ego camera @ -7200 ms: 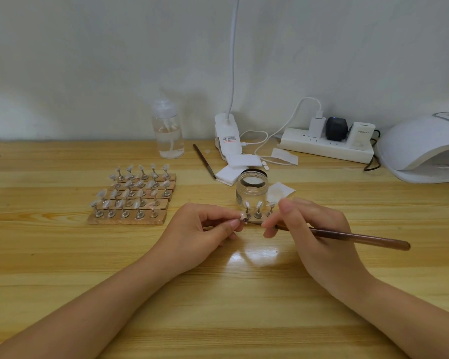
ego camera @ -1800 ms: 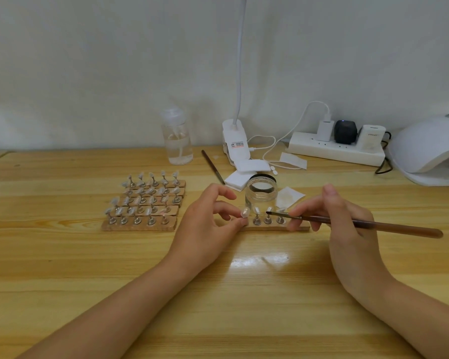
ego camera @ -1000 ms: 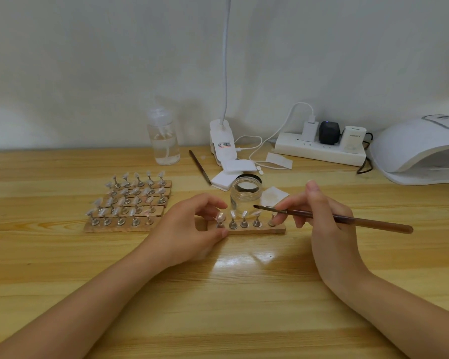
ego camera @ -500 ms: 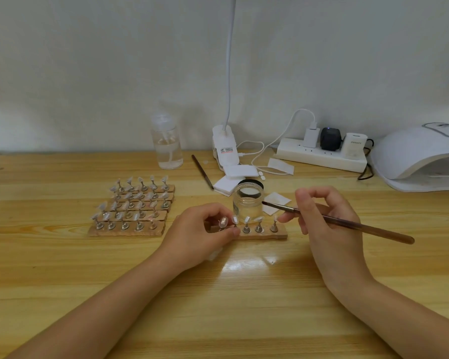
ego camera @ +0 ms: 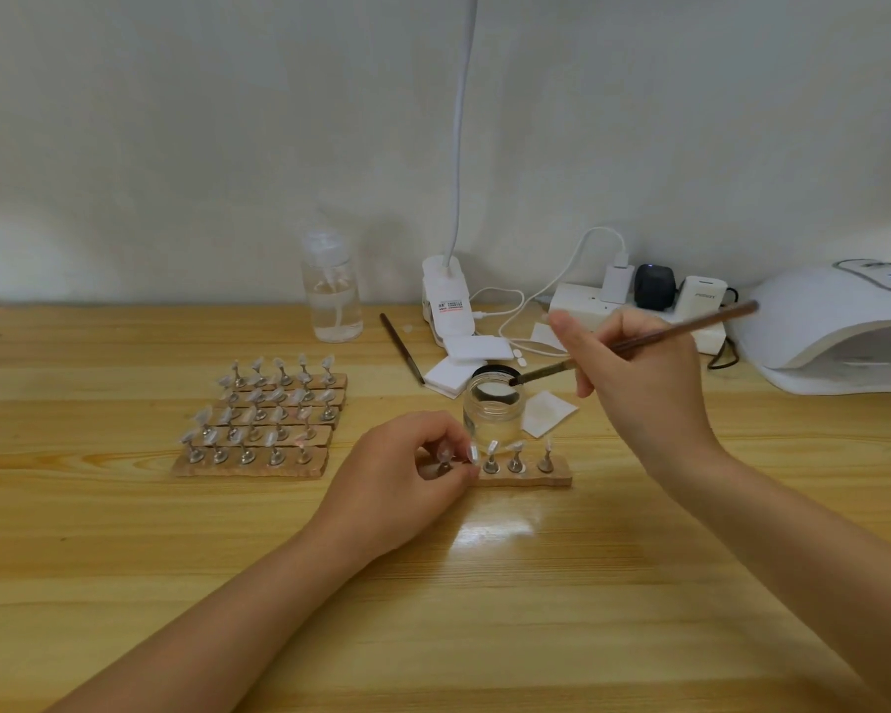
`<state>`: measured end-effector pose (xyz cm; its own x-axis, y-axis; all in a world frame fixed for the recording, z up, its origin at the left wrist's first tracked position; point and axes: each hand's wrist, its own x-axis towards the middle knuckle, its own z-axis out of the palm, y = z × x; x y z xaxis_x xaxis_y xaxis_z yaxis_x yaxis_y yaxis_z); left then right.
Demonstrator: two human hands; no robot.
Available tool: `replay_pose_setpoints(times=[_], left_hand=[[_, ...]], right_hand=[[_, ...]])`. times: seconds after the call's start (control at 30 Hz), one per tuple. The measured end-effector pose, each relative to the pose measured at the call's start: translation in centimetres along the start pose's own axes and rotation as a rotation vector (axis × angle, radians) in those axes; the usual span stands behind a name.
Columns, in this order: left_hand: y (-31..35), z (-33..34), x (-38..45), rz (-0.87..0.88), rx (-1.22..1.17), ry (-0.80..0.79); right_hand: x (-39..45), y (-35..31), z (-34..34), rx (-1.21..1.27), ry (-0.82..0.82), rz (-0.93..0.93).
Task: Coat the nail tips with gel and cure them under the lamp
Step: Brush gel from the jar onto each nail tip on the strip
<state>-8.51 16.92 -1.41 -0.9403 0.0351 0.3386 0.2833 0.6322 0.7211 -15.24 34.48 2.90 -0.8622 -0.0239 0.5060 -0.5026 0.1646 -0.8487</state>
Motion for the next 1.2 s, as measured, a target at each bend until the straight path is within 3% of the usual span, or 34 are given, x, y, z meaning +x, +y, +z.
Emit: replay_pose_setpoints(times=[0.23, 0.47, 0.83, 1.2], left_hand=[[0.3, 0.0, -0.2, 0.093, -0.065, 0.041], [0.9, -0.4, -0.4, 0.080, -0.263, 0.156], [1.1, -0.7, -0.5, 0.054, -0.302, 0.173], [0.9, -0.6, -0.4, 0.101, -0.294, 0.181]], right_hand=[[2.2, 1.0, 2.0, -0.451, -0.174, -0.051], [2.2, 1.0, 2.9, -0.623, -0.266, -0.090], [3.6, 0.2, 0.6, -0.327, -0.163, 0.073], [3.6, 0.7, -0.4, -0.294, -0.070, 0.144]])
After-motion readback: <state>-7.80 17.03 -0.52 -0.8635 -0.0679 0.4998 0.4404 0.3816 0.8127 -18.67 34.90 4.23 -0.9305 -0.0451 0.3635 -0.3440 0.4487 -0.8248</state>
